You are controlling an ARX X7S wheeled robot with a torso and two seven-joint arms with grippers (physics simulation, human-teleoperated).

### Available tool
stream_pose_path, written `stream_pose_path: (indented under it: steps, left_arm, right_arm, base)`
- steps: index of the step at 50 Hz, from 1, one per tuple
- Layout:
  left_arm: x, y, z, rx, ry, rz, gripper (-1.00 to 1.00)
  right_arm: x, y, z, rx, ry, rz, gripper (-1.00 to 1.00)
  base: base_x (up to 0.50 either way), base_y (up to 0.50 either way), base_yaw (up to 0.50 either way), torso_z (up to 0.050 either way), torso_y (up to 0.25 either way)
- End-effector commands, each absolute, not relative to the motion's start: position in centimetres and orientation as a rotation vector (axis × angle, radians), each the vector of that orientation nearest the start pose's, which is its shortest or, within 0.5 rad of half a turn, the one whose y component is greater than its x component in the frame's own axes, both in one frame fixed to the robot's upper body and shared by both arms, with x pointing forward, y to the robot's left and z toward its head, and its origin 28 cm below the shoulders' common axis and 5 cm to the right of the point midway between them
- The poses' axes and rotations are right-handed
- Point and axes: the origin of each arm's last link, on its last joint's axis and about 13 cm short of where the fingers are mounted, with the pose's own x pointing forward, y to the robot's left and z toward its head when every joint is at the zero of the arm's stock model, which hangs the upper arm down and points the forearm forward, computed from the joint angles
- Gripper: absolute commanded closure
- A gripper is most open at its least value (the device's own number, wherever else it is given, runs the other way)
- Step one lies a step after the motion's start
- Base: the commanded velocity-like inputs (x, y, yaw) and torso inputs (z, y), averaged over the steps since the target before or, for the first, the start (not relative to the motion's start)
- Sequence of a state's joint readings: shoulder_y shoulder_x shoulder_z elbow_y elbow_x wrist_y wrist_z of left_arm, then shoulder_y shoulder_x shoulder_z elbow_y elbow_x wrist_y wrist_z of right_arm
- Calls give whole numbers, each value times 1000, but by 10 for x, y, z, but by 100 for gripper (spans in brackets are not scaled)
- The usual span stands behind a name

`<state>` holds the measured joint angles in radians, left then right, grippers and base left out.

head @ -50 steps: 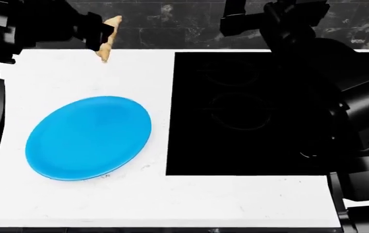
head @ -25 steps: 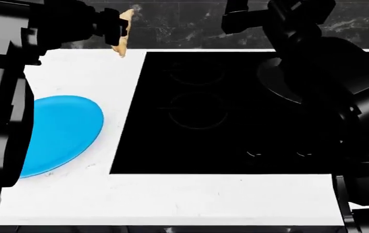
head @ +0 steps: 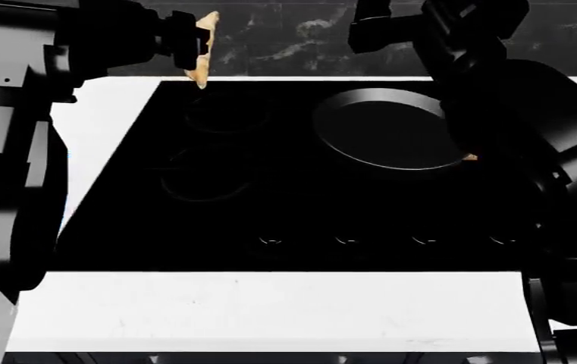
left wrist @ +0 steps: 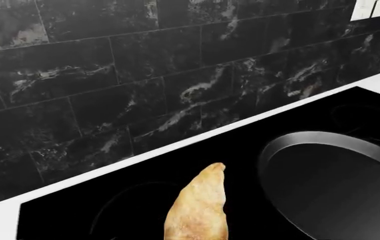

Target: Pick the croissant and place it on the pan. Then turn on the stove to warm the croissant.

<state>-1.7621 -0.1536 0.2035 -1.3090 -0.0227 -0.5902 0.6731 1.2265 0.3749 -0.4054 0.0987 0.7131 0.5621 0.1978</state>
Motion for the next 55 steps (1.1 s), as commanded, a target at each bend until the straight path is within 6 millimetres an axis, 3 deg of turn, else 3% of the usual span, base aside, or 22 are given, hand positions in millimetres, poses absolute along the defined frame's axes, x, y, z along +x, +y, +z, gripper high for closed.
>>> stream_pose_path:
  steps: [1,46,55]
  left_arm:
    - [419,272,342,67,188,-484,100]
    - [420,270,335,61,207,-503,100]
    - [420,272,333,71,229,-510,100]
  right_arm:
    - [353,-111,315,8,-368,242,-100]
    - [352,-110,313,2,-367,248,-100]
    - [353,-109,314,-4,-356,256,-100]
  base:
    - [0,-500,0,0,0]
    - [0,-500,0,0,0]
    - [247,0,0,0,0]
